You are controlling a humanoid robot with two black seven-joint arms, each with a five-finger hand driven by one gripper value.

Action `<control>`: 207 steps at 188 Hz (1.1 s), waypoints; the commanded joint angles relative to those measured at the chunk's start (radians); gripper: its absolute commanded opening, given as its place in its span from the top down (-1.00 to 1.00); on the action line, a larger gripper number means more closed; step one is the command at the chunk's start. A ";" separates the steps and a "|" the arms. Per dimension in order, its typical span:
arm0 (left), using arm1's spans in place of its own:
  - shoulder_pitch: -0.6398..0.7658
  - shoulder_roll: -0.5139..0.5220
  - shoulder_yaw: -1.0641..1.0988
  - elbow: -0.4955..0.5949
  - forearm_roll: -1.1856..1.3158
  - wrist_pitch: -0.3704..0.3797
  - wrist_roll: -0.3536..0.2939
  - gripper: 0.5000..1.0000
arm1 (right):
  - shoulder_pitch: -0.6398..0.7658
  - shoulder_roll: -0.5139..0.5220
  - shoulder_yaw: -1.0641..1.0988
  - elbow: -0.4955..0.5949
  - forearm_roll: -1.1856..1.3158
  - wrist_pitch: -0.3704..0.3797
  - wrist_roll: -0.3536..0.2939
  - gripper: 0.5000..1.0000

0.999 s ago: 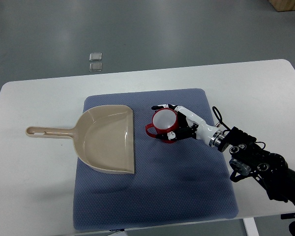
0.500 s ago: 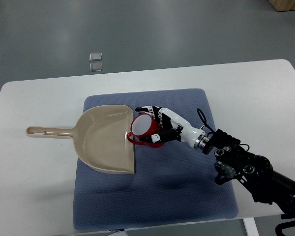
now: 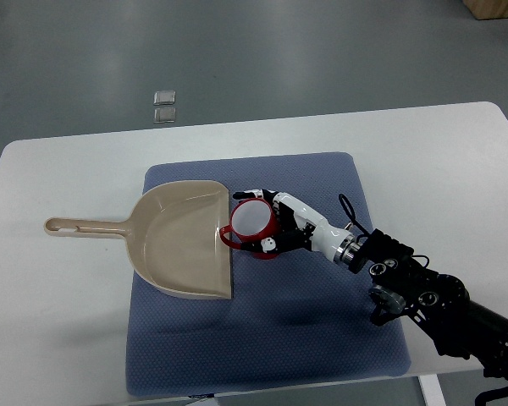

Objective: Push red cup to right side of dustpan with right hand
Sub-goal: 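Push the red mug with the right hand toward the dustpan's edge, then hold the red mug against the dustpan rim with the right hand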

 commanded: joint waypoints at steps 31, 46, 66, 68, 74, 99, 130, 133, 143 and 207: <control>0.001 0.000 0.000 0.000 0.000 0.000 0.000 -1.00 | -0.003 0.003 -0.003 0.006 0.003 -0.027 0.000 -0.73; 0.000 0.000 0.000 0.001 0.000 0.000 0.000 -1.00 | -0.004 0.003 -0.002 0.008 0.003 -0.028 0.000 -0.73; 0.001 0.000 0.000 0.001 0.000 0.000 0.000 -1.00 | -0.006 0.003 -0.003 0.006 0.002 -0.028 0.000 -0.73; 0.001 0.000 0.000 0.001 0.000 0.000 0.000 -1.00 | -0.006 0.003 -0.005 0.008 0.002 -0.028 0.000 -0.73; 0.001 0.000 0.000 0.001 0.000 0.000 0.000 -1.00 | -0.009 0.003 -0.005 0.006 0.002 -0.028 0.000 -0.73; 0.001 0.000 0.000 0.001 0.000 0.000 0.000 -1.00 | -0.020 0.003 -0.006 0.008 0.000 -0.028 -0.001 -0.73; 0.001 0.000 0.000 0.004 0.000 0.000 0.000 -1.00 | -0.021 0.003 -0.015 0.008 -0.002 -0.050 -0.001 -0.73; 0.001 0.000 0.000 0.004 0.000 0.000 0.000 -1.00 | -0.021 0.003 -0.019 0.008 -0.002 -0.050 -0.001 -0.73; 0.001 0.000 0.000 0.006 0.000 0.000 0.000 -1.00 | -0.020 0.003 -0.029 0.011 -0.002 -0.056 0.000 -0.73; 0.001 0.000 0.000 0.004 0.000 0.000 0.000 -1.00 | -0.018 0.003 -0.055 0.025 0.000 -0.065 -0.004 -0.73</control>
